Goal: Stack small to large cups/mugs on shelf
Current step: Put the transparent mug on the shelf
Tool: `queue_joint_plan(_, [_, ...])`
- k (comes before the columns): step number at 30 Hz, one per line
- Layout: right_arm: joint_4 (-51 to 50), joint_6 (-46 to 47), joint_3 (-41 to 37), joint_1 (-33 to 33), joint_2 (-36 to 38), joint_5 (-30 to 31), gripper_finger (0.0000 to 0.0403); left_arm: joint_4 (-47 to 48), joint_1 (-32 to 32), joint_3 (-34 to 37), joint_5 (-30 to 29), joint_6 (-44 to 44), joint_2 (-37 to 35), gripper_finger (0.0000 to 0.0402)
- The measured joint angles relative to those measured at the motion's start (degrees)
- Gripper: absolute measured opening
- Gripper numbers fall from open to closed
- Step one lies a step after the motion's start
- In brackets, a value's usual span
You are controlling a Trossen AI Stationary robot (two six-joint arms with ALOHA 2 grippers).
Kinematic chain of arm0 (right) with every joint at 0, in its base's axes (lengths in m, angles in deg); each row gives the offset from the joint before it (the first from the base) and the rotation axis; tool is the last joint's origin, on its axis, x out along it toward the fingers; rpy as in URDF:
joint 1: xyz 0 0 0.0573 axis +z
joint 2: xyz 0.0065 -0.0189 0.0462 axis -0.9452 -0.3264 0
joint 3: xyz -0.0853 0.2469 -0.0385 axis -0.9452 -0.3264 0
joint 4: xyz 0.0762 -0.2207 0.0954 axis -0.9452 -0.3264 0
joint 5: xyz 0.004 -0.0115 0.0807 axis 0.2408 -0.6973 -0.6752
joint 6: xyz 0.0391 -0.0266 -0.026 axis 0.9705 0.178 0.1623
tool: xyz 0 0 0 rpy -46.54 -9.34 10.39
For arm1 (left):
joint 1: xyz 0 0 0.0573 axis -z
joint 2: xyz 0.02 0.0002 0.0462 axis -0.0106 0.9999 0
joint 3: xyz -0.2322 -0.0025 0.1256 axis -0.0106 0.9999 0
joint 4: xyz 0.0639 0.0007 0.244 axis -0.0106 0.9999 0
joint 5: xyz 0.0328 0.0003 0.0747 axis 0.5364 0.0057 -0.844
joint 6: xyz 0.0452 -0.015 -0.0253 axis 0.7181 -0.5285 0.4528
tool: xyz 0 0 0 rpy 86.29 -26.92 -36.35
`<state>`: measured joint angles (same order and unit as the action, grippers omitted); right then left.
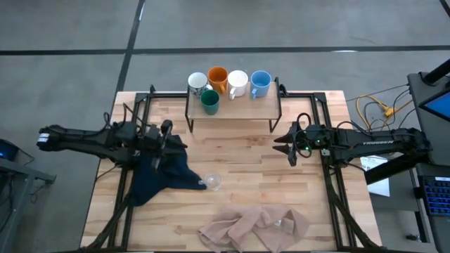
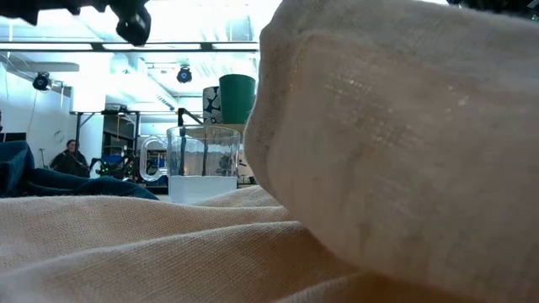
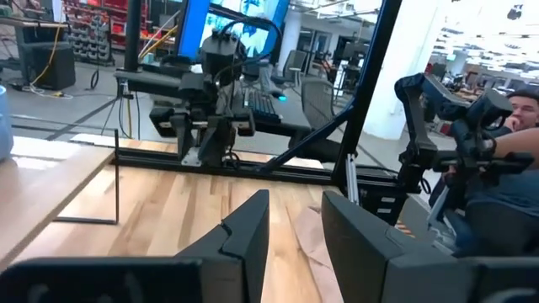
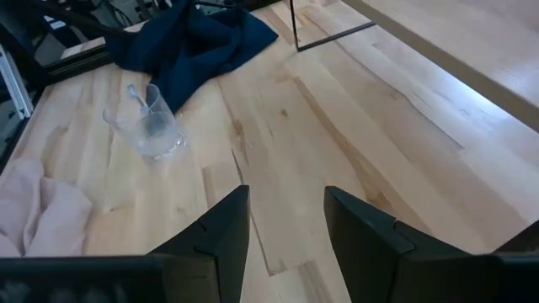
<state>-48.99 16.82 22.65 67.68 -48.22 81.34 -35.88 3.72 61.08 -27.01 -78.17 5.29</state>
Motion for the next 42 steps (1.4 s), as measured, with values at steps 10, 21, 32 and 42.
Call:
queue_joint_plan(10, [0.00,1.93,0.00,0.00,-0.02,0.00,0.0148,-4.54,0.00,9.17,0.96,-1.12,-0.08,0.0097])
queue_joint_plan(21, [-0.01,2.43,0.00,0.00,-0.01,0.00,0.0148,-9.73,0.07,18.75,6.56,-10.94,-1.82,0.0097])
queue_joint_plan(32, [-0.02,2.43,0.00,0.00,-0.01,-0.02,0.0148,-15.72,1.26,25.07,9.13,-17.46,-0.79,0.0097])
queue_joint_plan(42, [-0.02,2.45,0.00,0.00,0.00,-0.04,0.0148,-18.69,9.41,26.53,9.36,-4.92,4.04,0.0097])
